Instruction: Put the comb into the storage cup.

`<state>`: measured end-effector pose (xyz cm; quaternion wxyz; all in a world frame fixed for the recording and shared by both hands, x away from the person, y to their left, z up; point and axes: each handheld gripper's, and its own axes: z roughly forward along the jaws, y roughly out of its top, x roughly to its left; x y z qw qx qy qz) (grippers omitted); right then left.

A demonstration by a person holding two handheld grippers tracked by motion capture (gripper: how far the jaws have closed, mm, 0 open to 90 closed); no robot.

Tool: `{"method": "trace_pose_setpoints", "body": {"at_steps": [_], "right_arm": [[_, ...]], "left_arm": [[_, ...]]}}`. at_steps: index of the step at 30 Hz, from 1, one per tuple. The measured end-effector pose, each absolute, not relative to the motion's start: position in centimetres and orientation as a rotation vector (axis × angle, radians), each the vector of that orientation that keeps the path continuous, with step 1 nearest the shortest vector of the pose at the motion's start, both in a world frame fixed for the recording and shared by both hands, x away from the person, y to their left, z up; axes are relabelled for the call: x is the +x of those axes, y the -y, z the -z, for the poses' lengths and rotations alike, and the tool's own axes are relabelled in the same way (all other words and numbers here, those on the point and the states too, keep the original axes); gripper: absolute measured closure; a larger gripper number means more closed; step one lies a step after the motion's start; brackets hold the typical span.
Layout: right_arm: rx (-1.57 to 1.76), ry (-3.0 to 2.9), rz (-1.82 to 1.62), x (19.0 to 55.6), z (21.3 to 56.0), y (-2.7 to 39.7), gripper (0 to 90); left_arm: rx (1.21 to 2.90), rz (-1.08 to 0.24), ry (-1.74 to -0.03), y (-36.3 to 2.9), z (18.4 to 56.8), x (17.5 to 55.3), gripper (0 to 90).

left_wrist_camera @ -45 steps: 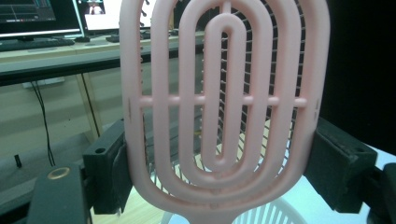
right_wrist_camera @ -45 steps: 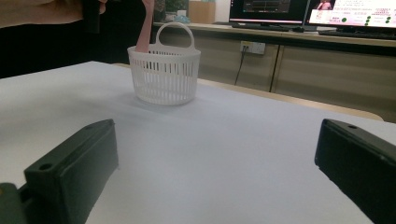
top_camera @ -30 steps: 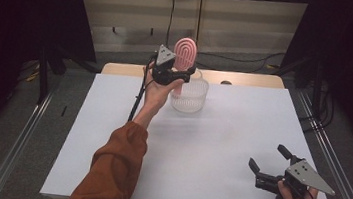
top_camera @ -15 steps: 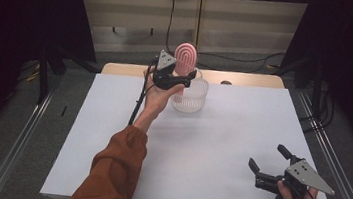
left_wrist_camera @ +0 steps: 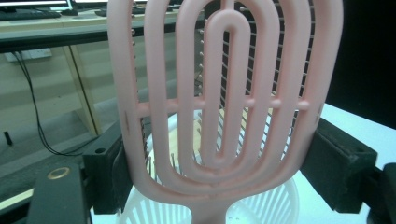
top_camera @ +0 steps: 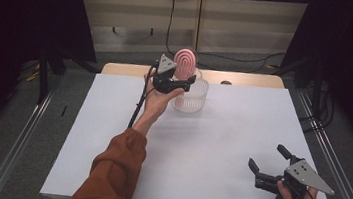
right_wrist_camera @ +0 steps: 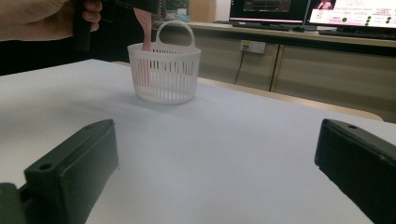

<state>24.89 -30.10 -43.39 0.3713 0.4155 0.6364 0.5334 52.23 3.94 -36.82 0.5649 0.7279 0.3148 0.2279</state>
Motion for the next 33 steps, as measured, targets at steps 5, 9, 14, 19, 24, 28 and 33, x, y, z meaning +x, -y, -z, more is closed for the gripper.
{"method": "trace_pose_setpoints", "body": {"at_steps": [5,9,14,19,24,28,33], "right_arm": [[1.063,-1.632,-1.368,24.9,43.4,30.1,0.0],[1.065,-1.635,-1.367,24.9,43.4,30.1,0.0],[1.067,-1.636,-1.362,25.0,43.5,30.1,0.0],[1.068,-1.634,-1.362,25.0,43.4,30.1,0.0],[1.064,-1.633,-1.362,25.0,43.4,30.1,0.0],[1.064,-1.634,-1.363,25.0,43.5,30.1,0.0],[1.068,-1.634,-1.360,25.0,43.5,30.1,0.0]], "left_arm": [[1.725,-0.553,-0.748,-4.0,37.2,52.2,19.7],[1.726,-0.546,-0.756,-4.5,37.8,52.2,19.7],[1.726,-0.530,-0.758,-5.1,37.7,52.1,19.7],[1.755,-0.525,-0.744,-5.6,37.3,51.9,19.5],[1.790,-0.525,-0.754,-6.3,37.1,51.9,19.3],[1.800,-0.515,-0.783,-7.1,37.7,52.0,19.1],[1.793,-0.480,-0.817,-8.1,37.6,52.4,19.1]]}}
